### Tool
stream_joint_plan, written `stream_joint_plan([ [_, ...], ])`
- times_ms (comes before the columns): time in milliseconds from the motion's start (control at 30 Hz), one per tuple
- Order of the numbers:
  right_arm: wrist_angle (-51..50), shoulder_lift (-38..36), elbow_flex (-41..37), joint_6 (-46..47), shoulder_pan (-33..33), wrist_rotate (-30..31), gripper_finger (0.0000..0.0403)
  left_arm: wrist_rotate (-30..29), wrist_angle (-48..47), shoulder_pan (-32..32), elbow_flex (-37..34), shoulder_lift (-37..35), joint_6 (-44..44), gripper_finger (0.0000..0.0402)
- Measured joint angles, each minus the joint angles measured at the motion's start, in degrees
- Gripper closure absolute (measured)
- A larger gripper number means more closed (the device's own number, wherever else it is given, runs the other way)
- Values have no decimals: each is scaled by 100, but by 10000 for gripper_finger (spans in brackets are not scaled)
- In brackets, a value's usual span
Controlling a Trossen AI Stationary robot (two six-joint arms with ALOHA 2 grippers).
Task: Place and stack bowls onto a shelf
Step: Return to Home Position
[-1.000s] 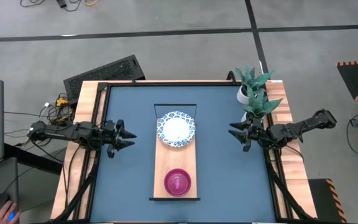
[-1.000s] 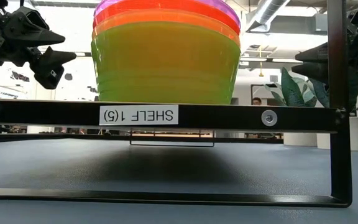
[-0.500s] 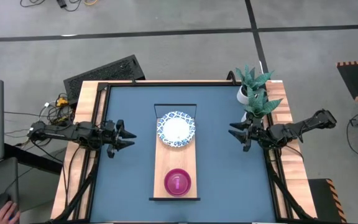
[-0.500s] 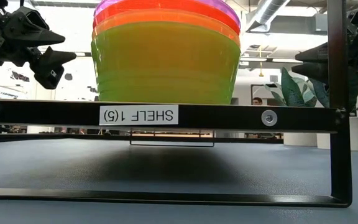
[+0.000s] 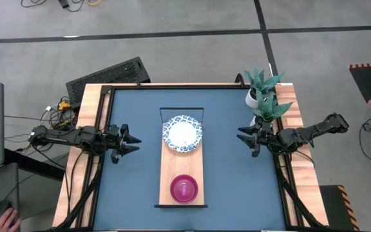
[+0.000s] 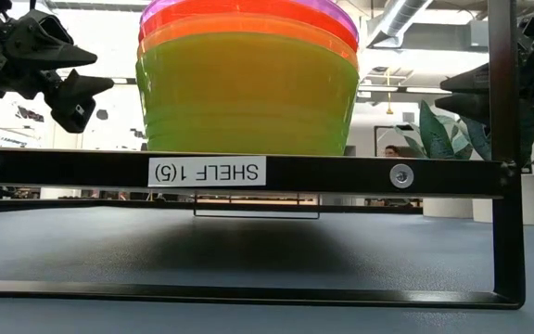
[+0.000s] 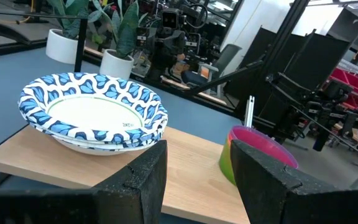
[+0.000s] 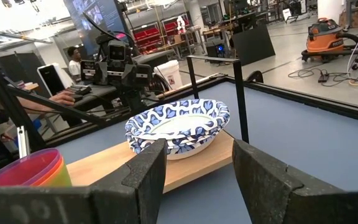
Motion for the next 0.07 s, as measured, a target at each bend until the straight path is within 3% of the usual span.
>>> stream_joint_plan([
  [67,0,0,0,0,-1,0,194,-1,0,0,0,-1,2,239],
])
